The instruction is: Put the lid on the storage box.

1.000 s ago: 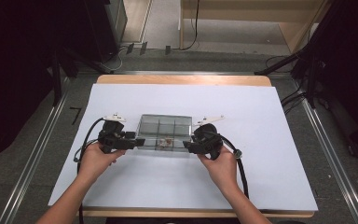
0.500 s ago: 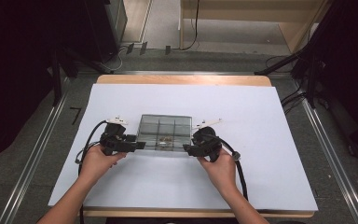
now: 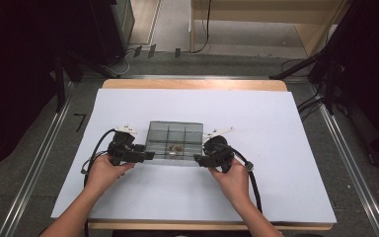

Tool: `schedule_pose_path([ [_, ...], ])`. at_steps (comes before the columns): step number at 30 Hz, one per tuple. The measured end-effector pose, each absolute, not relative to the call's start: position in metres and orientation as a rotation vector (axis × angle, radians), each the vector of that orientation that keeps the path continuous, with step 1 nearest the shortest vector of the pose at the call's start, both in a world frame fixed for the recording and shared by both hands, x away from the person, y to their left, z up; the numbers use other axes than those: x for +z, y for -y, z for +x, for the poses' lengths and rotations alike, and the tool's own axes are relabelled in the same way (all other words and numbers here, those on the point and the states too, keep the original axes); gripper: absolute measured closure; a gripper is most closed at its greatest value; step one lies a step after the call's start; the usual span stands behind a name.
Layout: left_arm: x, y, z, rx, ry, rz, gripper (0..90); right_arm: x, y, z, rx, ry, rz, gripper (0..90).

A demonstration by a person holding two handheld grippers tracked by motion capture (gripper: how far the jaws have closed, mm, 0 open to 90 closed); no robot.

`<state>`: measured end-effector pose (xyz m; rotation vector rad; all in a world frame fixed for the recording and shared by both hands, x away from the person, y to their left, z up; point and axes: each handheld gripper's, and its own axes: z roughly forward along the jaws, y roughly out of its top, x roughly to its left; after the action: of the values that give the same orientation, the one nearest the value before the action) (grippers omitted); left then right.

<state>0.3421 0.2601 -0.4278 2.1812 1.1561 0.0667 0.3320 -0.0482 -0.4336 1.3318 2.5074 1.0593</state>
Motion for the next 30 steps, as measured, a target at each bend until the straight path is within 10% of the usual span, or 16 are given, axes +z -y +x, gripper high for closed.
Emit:
schedule_pose_path([
  [30,-0.4312,-0.2618,0.3412,0.042,-1.156,2.181,44.5,-0.4378,0.0521,0.3282,1.053,-2.51,1.33,54.1],
])
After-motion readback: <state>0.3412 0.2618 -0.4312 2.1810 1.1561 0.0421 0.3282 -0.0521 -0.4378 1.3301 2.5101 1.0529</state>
